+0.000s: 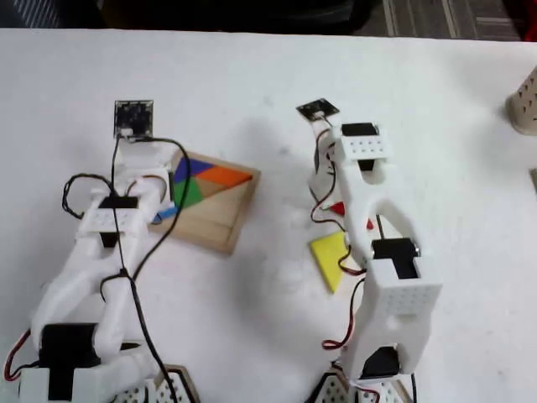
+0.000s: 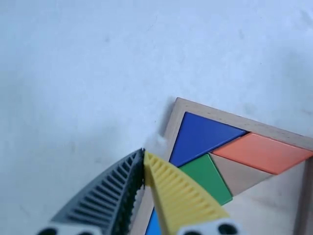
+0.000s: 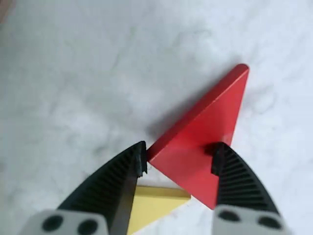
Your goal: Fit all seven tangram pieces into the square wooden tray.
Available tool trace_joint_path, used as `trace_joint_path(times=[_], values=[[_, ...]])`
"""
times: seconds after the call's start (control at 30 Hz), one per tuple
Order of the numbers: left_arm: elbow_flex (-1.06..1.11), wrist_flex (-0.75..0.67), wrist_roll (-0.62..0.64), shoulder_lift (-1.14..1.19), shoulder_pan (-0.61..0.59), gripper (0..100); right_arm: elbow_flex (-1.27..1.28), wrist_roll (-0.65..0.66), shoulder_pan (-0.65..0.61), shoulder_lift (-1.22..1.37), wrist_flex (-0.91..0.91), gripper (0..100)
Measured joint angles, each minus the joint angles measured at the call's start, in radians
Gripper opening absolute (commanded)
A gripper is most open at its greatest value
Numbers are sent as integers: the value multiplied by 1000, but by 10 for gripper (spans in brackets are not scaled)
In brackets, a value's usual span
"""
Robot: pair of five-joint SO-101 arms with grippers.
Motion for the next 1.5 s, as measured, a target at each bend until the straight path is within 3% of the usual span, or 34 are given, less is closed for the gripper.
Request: trace_joint_path(times=[0.37,0.53,1.03,1.5], values=[[0,0,0,0,0,20,-3,0,12,-11,0,111],[0,0,0,0,0,20,-40,0,23,-11,25,14],[0,0,0,0,0,20,-192,44,181,-8,133,32],[0,0,0,0,-14,20,-213,75,137,176,132,17]])
